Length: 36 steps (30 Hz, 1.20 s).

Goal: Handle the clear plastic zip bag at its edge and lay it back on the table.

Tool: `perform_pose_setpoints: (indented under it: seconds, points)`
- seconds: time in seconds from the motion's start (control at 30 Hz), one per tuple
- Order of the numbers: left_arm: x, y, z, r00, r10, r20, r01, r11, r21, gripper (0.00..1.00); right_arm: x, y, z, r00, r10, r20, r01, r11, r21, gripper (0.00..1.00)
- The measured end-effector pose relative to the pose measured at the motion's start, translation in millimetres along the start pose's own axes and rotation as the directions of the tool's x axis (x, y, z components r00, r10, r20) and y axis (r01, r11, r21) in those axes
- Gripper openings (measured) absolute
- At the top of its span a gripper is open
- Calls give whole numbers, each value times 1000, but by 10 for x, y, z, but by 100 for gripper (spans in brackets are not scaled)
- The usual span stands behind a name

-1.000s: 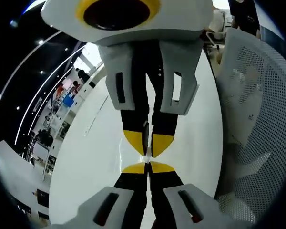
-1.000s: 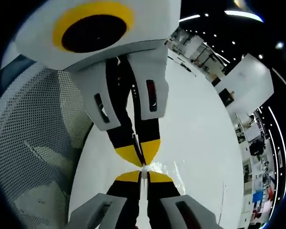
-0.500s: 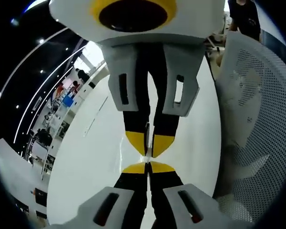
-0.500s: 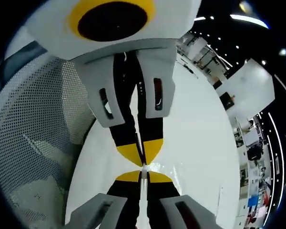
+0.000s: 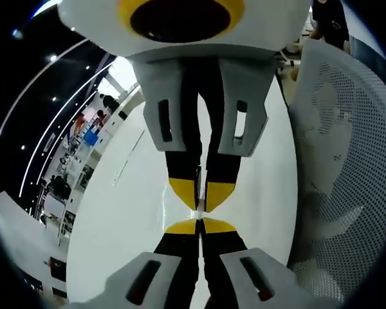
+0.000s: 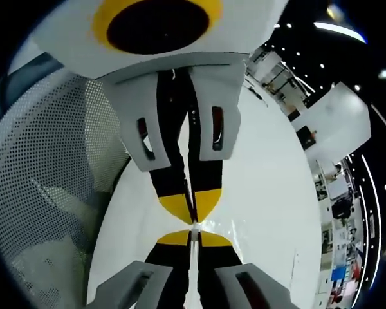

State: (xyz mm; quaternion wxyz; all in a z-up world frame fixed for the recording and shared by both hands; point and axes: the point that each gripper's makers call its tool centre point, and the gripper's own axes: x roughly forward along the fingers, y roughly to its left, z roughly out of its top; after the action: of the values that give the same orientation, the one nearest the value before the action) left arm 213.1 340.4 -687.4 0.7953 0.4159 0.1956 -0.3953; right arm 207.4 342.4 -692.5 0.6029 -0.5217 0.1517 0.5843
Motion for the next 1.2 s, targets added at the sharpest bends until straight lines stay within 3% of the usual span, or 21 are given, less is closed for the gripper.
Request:
perform_pose_setpoints:
  seconds: [1.2]
  points:
    - [-11,-33,-65,999,-16,-30,16,1000,-24,0,-20,50,-148,999,8,-34,-6,999,54,0]
